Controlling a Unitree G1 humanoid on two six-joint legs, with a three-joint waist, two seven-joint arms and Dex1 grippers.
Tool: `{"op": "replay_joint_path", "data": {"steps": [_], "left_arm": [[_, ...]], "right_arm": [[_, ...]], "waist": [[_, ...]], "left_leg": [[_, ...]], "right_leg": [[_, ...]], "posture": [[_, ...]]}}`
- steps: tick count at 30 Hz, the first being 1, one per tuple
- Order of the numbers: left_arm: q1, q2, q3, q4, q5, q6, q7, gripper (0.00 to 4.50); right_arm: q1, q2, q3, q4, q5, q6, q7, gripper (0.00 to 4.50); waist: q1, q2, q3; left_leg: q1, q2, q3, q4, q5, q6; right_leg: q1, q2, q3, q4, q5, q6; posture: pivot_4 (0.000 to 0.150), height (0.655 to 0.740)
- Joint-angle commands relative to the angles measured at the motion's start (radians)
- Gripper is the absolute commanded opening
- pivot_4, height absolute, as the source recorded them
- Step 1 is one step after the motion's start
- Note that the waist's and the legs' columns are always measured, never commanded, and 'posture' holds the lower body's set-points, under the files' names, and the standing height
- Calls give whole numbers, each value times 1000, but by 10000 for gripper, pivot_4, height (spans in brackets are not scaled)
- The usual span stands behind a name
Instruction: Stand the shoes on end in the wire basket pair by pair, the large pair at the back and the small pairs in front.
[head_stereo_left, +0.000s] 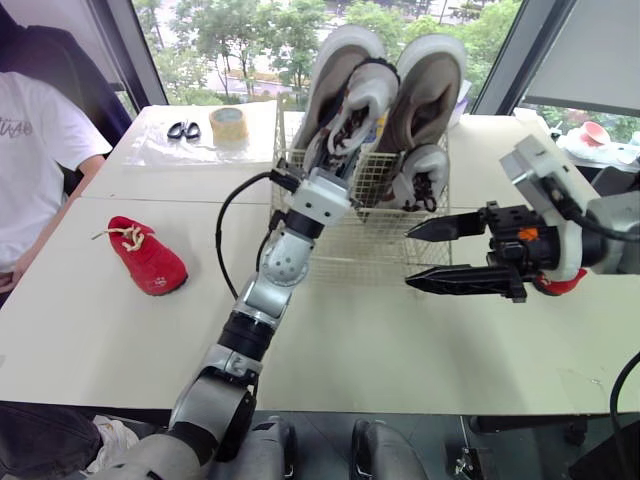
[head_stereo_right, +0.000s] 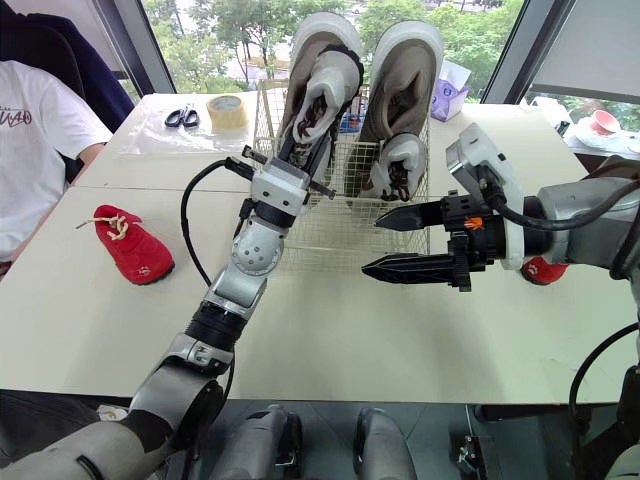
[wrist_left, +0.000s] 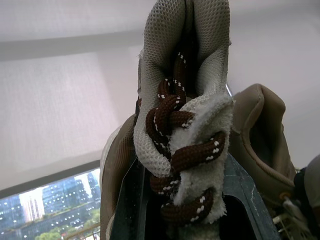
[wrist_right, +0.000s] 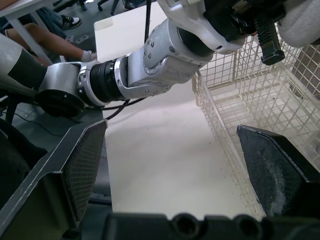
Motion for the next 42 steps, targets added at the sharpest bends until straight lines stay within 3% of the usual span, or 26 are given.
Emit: {"op": "replay_joint_path", "data": {"steps": [1,12,21,27,31,34,38,42], "left_arm": [[8,-13,-10,-17,-1,-14,3,2395],[34,-15,-9,100,-13,61,-14,2395],[206,-5,-13,-282,-203,270,-208,44608],[320,101,5,-617,-257,556,-316,44608],[322,210,44,-839,-407,793,-426,44608],[258,300,194,-942,-697,1113,-453,44608],[131,483,441,-885,-1158,1430,-506,44873],[164,627,518,-850,-1333,1552,-581,44873]], "right_arm": [[-6,1,-29,-15,13,-13,-10,45000],[7,13,-30,-26,19,-19,-36,45000],[18,15,-27,-27,9,-31,-34,45000],[24,31,-18,-2,-26,-67,-29,45000],[20,46,-36,33,-26,-77,-31,45000],[14,74,-90,85,6,-73,-73,45000],[54,79,-288,207,76,-61,-158,45000],[205,112,-456,210,-8,-126,-259,45000]], "waist": [[0,0,0],[0,0,0],[-2,2,-2],[-3,2,-2],[-3,2,-2],[-3,2,-1],[-3,2,-1],[-3,3,-1]], "left_leg": [[0,0,0,0,0,0],[2,0,0,1,0,0],[2,1,-1,1,0,0],[2,1,-1,1,0,0],[2,1,-1,1,0,0],[2,1,-1,1,0,0],[2,1,-3,1,1,-2],[3,1,-3,1,3,-4]], "right_leg": [[0,0,0,0,0,0],[2,0,0,1,0,0],[2,0,0,1,0,0],[2,1,0,1,0,0],[2,1,0,1,0,0],[2,1,0,1,0,0],[2,3,0,1,0,0],[6,3,0,0,-2,2]], "posture": [[1500,7400],[1500,7400],[1500,7400],[1500,7400],[1500,7400],[1500,7400],[1500,7400],[1500,7400]]}}
